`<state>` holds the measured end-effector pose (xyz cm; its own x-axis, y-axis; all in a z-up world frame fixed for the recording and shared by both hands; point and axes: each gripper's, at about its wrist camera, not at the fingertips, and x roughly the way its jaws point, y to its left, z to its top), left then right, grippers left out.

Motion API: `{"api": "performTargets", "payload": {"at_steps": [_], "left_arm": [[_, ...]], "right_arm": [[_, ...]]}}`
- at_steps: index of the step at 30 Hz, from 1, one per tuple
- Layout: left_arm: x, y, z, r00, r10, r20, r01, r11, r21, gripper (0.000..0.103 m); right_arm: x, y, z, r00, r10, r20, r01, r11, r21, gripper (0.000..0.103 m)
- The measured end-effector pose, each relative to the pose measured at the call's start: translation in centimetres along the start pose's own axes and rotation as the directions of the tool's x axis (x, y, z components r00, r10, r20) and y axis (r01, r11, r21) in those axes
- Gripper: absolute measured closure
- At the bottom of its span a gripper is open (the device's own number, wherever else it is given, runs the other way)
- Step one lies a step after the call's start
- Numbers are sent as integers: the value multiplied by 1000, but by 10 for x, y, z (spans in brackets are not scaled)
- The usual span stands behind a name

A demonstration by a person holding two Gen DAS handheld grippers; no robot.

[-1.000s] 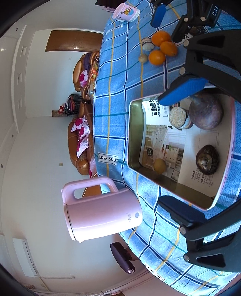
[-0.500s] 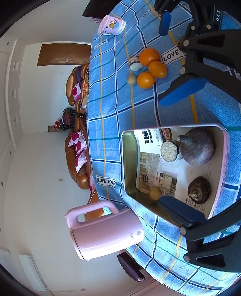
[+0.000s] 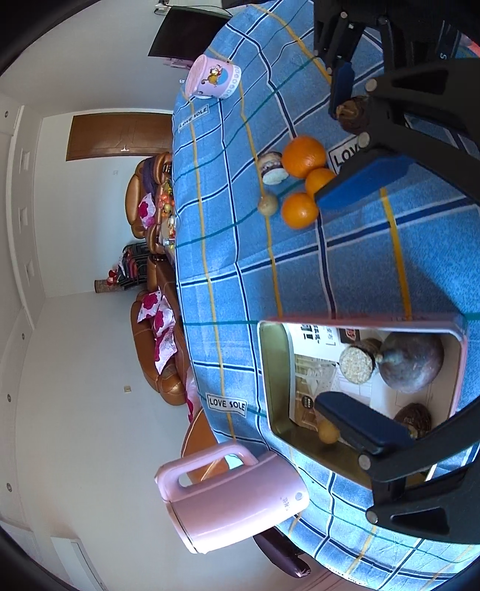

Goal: Organize fruits
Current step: 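Grasp the brown round fruit with right tool while left tool moves toward oranges, then grasp an orange with the left tool while right tool holds the brown fruit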

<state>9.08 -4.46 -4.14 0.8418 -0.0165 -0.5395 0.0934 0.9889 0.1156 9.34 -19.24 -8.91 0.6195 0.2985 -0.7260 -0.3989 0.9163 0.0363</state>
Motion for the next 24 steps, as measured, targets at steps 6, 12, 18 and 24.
{"api": "performTargets", "payload": {"at_steps": [6,12,18,24], "left_arm": [[26,-29,10,997,-52,-52,54,998,29,2],[51,-47,10,982,-128,-139,132,991,23,6],[69,-58,4,956,-194,-218,202,979,12,24],[72,-63,0,949,-212,-234,222,975,19,30]], "right_arm": [[-11,-28,23,987,-143,78,137,988,75,63],[-3,-52,31,975,-209,77,197,971,136,63],[2,-59,29,974,-212,77,197,967,160,63],[3,-59,28,975,-207,79,192,968,165,63]]}}
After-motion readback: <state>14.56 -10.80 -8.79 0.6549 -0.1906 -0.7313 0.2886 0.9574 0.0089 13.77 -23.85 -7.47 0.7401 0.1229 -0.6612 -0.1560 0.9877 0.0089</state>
